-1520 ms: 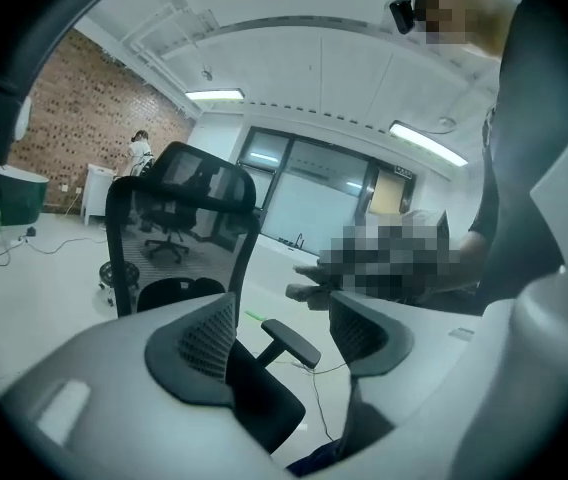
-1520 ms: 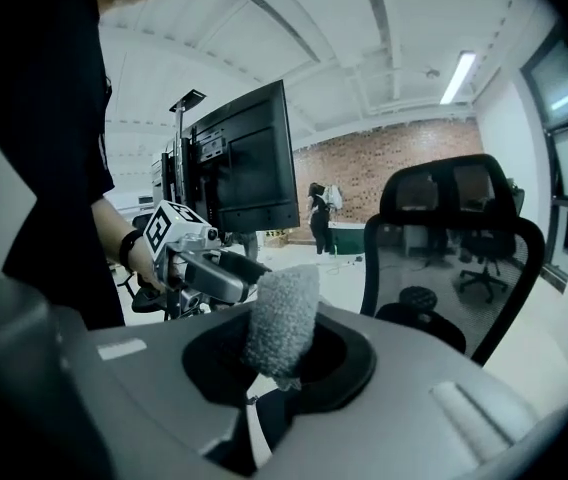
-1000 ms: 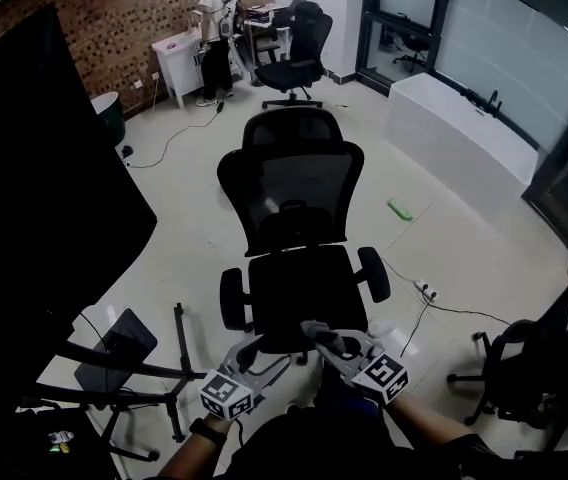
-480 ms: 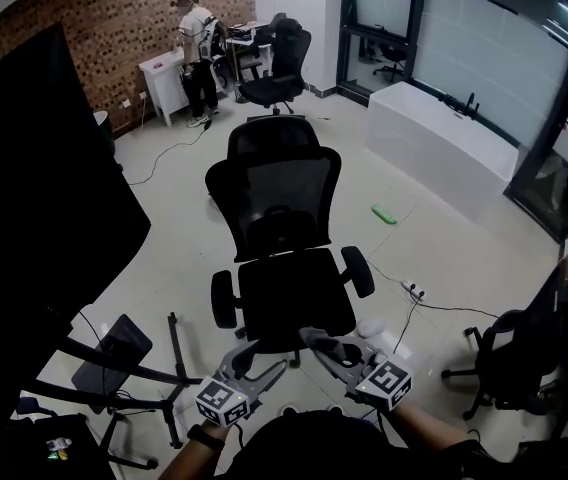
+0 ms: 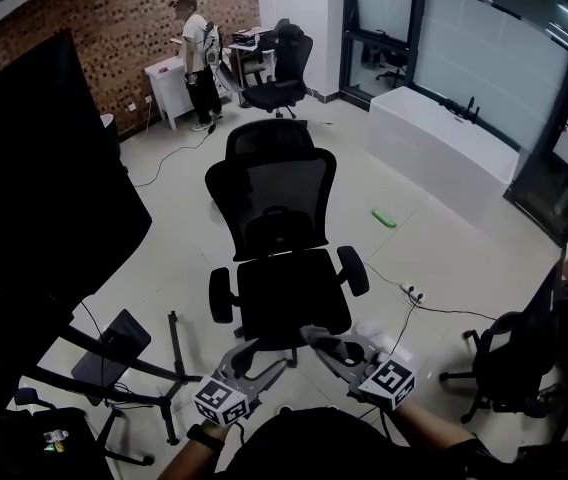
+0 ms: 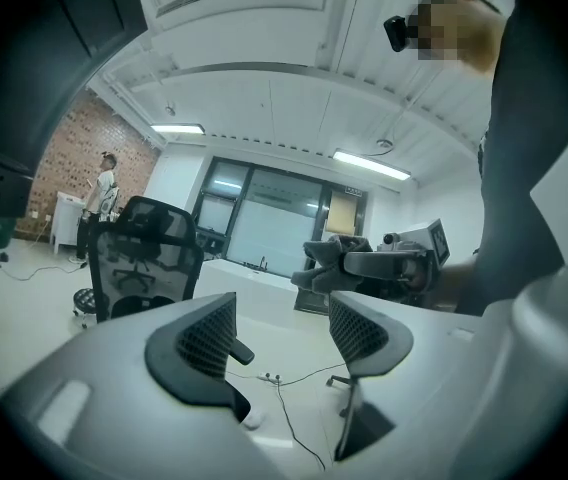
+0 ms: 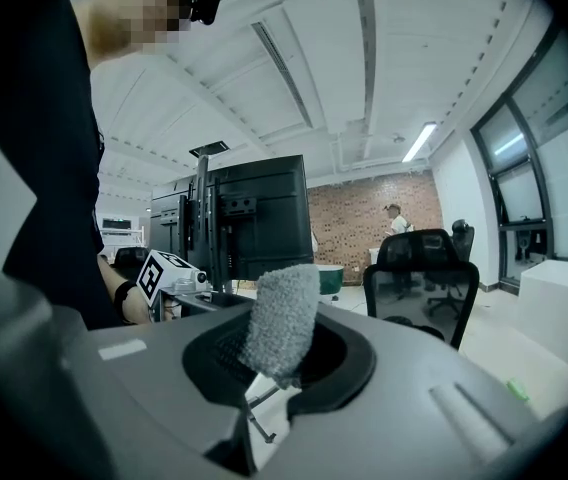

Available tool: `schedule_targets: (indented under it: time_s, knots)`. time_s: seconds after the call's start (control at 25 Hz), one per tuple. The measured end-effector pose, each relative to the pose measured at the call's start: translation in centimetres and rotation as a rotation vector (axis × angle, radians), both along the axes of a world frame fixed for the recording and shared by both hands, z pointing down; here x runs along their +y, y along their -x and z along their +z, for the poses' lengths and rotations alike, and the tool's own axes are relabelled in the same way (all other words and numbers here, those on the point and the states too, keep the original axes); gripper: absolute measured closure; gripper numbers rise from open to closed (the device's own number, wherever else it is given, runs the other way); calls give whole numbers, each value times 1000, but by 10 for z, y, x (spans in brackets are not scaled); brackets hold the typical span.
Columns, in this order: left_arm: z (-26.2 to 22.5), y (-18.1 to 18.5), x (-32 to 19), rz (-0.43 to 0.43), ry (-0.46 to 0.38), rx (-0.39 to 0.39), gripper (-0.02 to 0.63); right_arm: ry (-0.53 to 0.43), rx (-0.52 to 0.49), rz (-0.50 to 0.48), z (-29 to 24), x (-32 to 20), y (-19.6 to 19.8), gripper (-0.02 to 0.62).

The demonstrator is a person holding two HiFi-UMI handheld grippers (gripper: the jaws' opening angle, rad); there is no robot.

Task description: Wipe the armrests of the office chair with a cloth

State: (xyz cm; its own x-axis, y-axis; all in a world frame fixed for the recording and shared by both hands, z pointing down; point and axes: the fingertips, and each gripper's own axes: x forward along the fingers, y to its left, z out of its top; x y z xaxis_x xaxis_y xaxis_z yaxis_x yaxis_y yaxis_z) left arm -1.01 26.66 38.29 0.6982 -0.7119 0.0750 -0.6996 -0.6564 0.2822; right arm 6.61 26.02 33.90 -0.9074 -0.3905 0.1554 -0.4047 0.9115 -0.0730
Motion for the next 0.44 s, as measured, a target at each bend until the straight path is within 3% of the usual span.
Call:
schedule_targets:
  time_s: [0.44]
  knots:
    - [-12,-17,17,0,-29,-10,291,-16,-33,-21,-14,21,-15,558]
